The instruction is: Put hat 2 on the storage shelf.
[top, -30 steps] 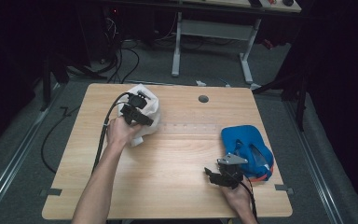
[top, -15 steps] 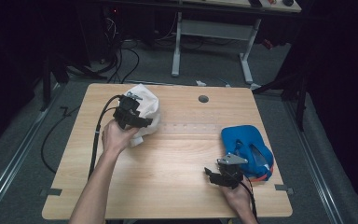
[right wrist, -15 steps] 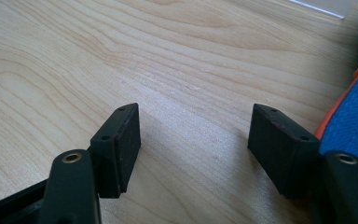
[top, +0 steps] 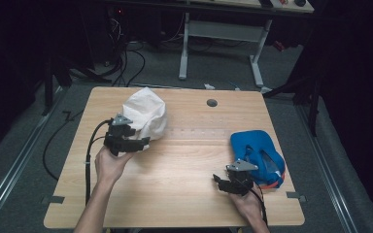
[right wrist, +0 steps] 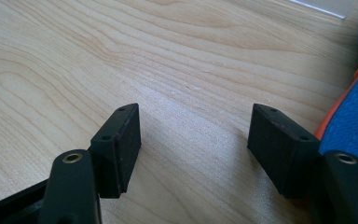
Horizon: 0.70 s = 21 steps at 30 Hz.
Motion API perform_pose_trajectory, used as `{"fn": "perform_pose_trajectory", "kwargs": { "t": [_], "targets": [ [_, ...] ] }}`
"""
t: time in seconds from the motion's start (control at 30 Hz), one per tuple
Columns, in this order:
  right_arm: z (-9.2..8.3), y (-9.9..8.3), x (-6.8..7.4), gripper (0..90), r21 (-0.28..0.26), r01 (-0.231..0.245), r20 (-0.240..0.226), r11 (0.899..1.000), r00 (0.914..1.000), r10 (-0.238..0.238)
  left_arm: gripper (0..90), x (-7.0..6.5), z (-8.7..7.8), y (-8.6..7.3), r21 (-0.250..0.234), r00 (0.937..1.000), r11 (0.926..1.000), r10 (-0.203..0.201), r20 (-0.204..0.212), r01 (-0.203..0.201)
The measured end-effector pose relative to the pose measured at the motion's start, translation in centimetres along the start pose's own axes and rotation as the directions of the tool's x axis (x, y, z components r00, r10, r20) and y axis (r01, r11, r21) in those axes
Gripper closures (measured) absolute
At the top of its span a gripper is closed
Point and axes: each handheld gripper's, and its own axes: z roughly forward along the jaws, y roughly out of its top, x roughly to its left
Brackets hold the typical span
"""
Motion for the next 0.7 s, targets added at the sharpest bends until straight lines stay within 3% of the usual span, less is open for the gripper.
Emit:
{"fn": "perform_pose_trajectory", "kwargs": {
  "t": [0.27, 0.47, 0.7],
  "targets": [
    [0.0, 0.0, 0.0, 34.4, -0.001, 0.002, 0.003, 1.0, 1.0, -0.002, 31.7, 0.6, -2.0, -3.6, -0.032, 0.9999, 0.9994, -0.016, -0.004, 0.016],
    [0.1, 0.0, 0.0, 28.8, 0.005, 0.019, -0.013, 1.0, 0.9997, -0.019, 30.6, 1.2, -2.9, -6.1, -0.06, 0.9989, 0.9971, -0.047, 0.001, 0.047],
    [0.0, 0.0, 0.1, 29.7, 0.008, 0.02, -0.018, 1.0, 0.9996, -0.02, 30.1, 1.7, -2.3, -9.2, -0.055, 0.9998, 0.9984, -0.009, -0.019, 0.008]
  ]
}}
